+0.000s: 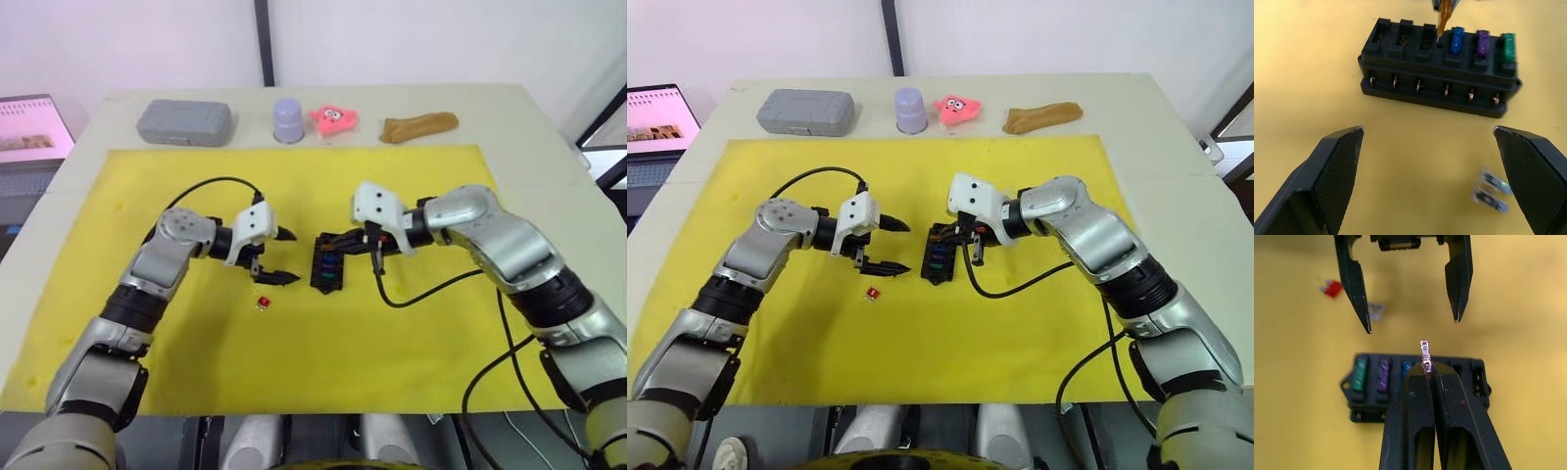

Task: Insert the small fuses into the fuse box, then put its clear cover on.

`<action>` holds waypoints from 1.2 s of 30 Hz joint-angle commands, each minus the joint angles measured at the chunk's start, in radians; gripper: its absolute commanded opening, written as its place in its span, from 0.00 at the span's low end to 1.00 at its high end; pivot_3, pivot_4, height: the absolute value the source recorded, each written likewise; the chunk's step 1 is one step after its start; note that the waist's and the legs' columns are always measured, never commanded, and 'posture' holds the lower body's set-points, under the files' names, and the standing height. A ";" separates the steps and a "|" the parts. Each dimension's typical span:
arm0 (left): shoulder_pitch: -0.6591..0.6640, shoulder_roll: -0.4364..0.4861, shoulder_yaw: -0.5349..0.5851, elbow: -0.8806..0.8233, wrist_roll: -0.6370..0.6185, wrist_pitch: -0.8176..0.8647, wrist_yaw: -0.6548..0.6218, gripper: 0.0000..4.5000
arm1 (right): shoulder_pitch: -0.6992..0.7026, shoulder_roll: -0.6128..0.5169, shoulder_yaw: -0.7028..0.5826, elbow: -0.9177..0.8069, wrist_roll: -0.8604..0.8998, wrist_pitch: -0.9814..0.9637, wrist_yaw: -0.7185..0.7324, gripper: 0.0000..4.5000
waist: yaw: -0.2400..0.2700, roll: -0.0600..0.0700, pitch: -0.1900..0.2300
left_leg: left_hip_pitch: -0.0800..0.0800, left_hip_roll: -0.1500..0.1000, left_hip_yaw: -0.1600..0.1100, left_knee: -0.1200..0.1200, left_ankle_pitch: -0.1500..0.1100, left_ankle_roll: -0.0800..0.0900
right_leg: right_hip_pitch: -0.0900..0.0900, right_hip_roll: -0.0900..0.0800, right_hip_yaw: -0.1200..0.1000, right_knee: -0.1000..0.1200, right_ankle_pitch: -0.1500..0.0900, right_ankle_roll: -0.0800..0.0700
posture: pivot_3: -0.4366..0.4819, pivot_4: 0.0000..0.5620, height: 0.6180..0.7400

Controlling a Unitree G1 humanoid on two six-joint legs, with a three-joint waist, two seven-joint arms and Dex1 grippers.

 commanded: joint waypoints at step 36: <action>-0.037 -0.043 0.014 0.000 0.031 -0.035 -0.018 0.99 | -0.006 0.068 -0.061 0.073 -0.137 0.005 0.090 0.00 | -0.001 0.000 0.000 | 0.001 0.000 -0.001 0.000 0.000 0.000 | 0.000 0.000 0.000 0.000 0.000 0.000 | 0.48 0.27 1.00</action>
